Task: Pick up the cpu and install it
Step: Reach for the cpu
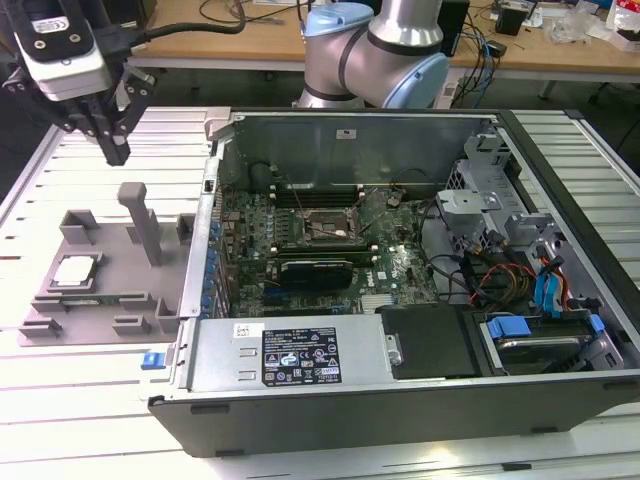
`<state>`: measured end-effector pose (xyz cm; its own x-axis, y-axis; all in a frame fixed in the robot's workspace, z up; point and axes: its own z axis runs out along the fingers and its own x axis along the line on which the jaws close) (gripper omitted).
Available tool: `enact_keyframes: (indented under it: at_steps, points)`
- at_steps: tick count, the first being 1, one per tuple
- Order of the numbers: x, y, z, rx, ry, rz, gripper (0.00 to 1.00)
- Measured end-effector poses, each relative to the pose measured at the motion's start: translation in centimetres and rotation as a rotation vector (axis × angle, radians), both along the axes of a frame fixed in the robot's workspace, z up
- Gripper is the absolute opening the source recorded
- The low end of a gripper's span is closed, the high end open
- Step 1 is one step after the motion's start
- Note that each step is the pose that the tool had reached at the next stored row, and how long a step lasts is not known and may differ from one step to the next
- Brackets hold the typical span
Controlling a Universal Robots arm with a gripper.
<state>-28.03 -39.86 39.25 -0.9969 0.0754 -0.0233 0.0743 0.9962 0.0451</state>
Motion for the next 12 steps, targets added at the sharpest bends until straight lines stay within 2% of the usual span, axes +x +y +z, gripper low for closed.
enact_keyframes:
  at_steps: [2, 5, 9, 12]
  points:
    - [-0.98, 0.06, -0.19, 0.0000, 0.0000, 0.000, 0.11]
    - [-1.90, 0.15, -0.51, -0.0001, 0.0001, 0.000, 0.11]
    - [-2.64, 0.23, -0.93, 0.0000, 0.0000, 0.000, 0.11]
    - [-3.81, 0.42, -1.56, 0.0000, 0.0000, 0.000, 0.11]
